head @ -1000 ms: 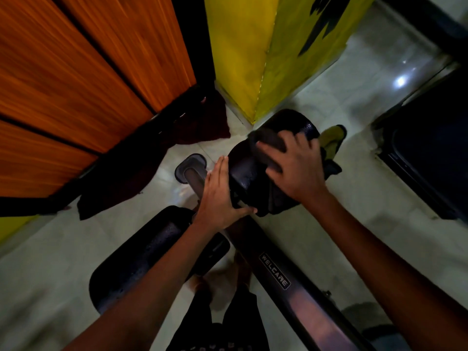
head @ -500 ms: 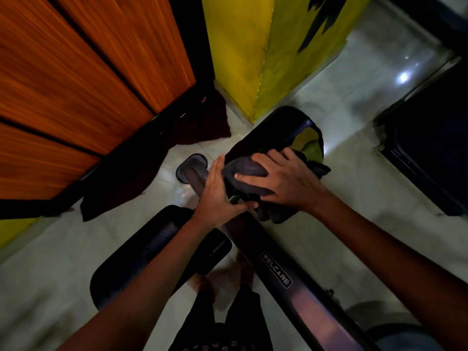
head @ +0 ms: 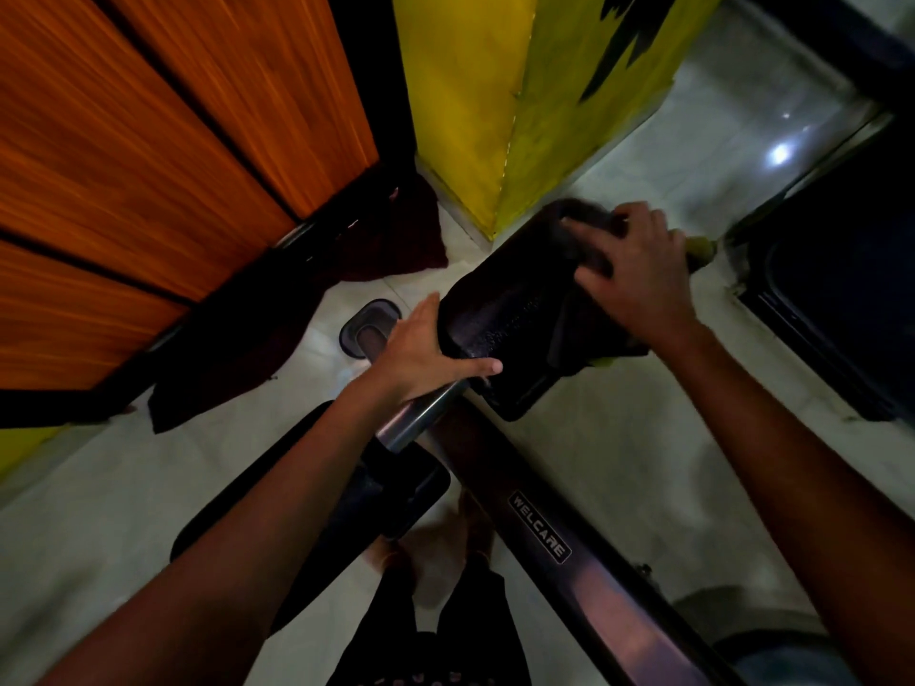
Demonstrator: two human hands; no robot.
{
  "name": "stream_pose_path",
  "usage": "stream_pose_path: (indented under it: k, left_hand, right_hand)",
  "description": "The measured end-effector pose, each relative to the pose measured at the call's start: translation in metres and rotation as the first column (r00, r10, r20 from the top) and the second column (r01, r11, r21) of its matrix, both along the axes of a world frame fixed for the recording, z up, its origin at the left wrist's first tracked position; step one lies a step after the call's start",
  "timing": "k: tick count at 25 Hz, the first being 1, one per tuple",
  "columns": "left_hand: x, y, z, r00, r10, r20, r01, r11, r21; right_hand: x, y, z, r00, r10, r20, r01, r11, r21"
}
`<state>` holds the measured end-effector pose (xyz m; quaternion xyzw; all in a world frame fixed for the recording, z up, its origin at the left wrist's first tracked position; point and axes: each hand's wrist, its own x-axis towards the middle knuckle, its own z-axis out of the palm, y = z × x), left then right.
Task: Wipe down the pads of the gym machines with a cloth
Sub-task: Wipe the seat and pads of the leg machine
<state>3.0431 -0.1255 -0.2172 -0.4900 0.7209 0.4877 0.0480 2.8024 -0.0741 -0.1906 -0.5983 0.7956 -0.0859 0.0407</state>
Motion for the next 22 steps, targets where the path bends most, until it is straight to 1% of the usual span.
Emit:
stream_pose_path:
  k: [1,2,3,4,5,6,7,8,9,10,11,12,13,14,15,17,18,19,20,21,22]
  left_hand:
    - [0.0,0.0,-0.001,0.999,0.005,-0.037,-0.004,1.0,0.024]
    - [-0.001,0.0,-0.001,0.997,0.005,-0.073,-0.006,1.0,-0.007]
    - [-0.002,0.002,-0.002,0.998,-0.013,-0.068,0.007,0.997,-0.078]
    - [-0.004,0.007,-0.002,0.999,-0.04,-0.03,0.035,0.987,-0.159]
    - [-0.007,0.016,-0.004,0.998,-0.062,0.015,0.063,0.968,-0.242]
    - [-0.01,0.027,-0.004,0.997,-0.065,0.051,0.078,0.946,-0.315]
    - [-0.012,0.037,-0.004,0.997,-0.048,0.057,0.066,0.922,-0.381]
    - [-0.014,0.045,-0.003,0.999,-0.023,0.042,0.039,0.897,-0.44]
    - [-0.013,0.051,-0.006,1.0,-0.005,0.019,0.013,0.877,-0.48]
    - [-0.013,0.053,-0.007,1.0,0.006,0.003,-0.004,0.865,-0.502]
    - [-0.011,0.053,-0.009,1.0,0.018,-0.009,-0.02,0.862,-0.506]
    - [-0.01,0.052,-0.012,0.999,0.034,-0.027,-0.043,0.866,-0.498]
    - [-0.008,0.05,-0.014,0.997,0.05,-0.052,-0.069,0.879,-0.472]
    - [-0.005,0.049,-0.016,0.995,0.056,-0.077,-0.084,0.892,-0.443]
    - [-0.003,0.047,-0.016,0.993,0.049,-0.104,-0.089,0.9,-0.426]
    - [0.004,0.039,-0.014,0.99,0.027,-0.141,-0.084,0.906,-0.416]
    - [0.007,0.032,-0.01,0.988,0.027,-0.154,-0.088,0.911,-0.402]
    - [0.007,0.024,-0.006,0.987,0.033,-0.159,-0.091,0.921,-0.379]
    - [0.007,0.015,-0.001,0.988,0.031,-0.151,-0.082,0.934,-0.348]
    - [0.005,0.008,0.001,0.992,0.018,-0.126,-0.057,0.949,-0.311]
    - [0.002,0.002,0.003,0.996,-0.001,-0.087,-0.021,0.968,-0.251]
  right_hand:
    - [-0.006,-0.004,0.001,0.992,-0.127,-0.001,0.127,0.992,0.025]
    - [-0.002,-0.007,0.001,0.983,-0.183,-0.031,0.184,0.982,0.036]
    - [0.007,-0.009,0.0,0.985,-0.159,-0.065,0.16,0.987,0.02]
    - [0.02,-0.008,-0.002,0.993,-0.063,-0.101,0.062,0.998,-0.01]
    - [0.03,-0.003,-0.004,0.989,0.068,-0.132,-0.073,0.997,-0.034]
    - [0.036,0.005,-0.008,0.967,0.203,-0.157,-0.212,0.976,-0.049]
    - [0.034,0.01,-0.011,0.939,0.296,-0.174,-0.308,0.95,-0.049]
    - [0.025,0.012,-0.011,0.933,0.322,-0.16,-0.332,0.942,-0.042]
    - [0.016,0.011,-0.01,0.96,0.256,-0.116,-0.262,0.964,-0.043]
    - [0.011,0.009,-0.008,0.99,0.13,-0.057,-0.132,0.99,-0.046]
    - [0.013,0.008,-0.008,0.999,0.013,-0.029,-0.015,0.998,-0.054]
    - [0.022,0.008,-0.008,0.999,-0.029,-0.036,0.026,0.997,-0.071]
    - [0.035,0.011,-0.011,0.998,0.012,-0.068,-0.018,0.996,-0.091]
    - [0.05,0.017,-0.014,0.988,0.115,-0.102,-0.126,0.986,-0.105]
    - [0.062,0.023,-0.016,0.958,0.255,-0.132,-0.271,0.955,-0.121]
    - [0.067,0.034,-0.017,0.85,0.501,-0.164,-0.521,0.846,-0.115]
    - [0.06,0.035,-0.017,0.789,0.582,-0.196,-0.607,0.789,-0.098]
    - [0.049,0.034,-0.019,0.746,0.624,-0.234,-0.655,0.751,-0.083]
    - [0.035,0.031,-0.021,0.753,0.608,-0.252,-0.641,0.764,-0.074]
    - [0.02,0.028,-0.02,0.82,0.526,-0.225,-0.554,0.829,-0.083]
    - [0.008,0.023,-0.018,0.918,0.367,-0.154,-0.384,0.917,-0.109]
